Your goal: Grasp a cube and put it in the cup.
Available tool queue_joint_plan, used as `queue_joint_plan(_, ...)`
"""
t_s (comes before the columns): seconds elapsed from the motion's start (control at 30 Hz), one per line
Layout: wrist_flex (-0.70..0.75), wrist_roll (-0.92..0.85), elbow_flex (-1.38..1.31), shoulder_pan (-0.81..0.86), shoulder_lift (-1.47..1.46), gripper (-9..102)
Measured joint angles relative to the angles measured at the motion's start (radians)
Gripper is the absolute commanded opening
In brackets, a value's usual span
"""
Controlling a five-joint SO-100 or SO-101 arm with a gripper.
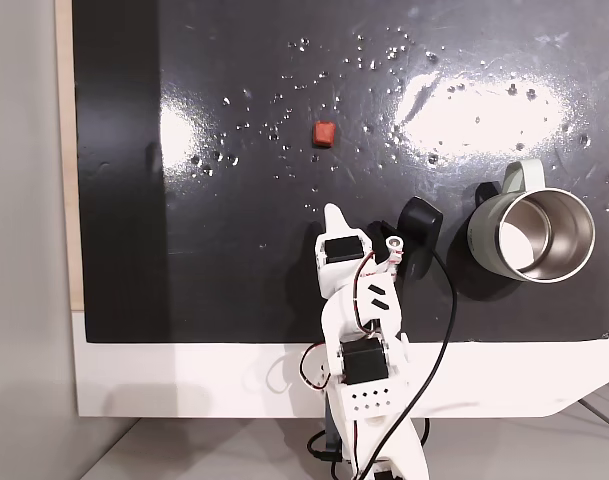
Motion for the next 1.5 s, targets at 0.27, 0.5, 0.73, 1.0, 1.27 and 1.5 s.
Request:
queue_joint_plan(0.27, 0.000, -0.005, 0.000, -0.006, 0.000, 0)
queue_joint_plan(0.5, -0.011, -0.020, -0.008, -0.008, 0.000, 0)
queue_joint_plan(0.73, 0.002, -0.072, -0.183, -0.006, -0.044, 0)
queue_joint_plan(1.0, 0.018, -0.058, -0.552, -0.009, -0.394, 0)
queue_joint_plan(1.27, 0.129, 0.012, -0.931, -0.029, -0.744, 0)
queue_joint_plan(1.5, 0.267, 0.058, -1.187, -0.044, -0.994, 0)
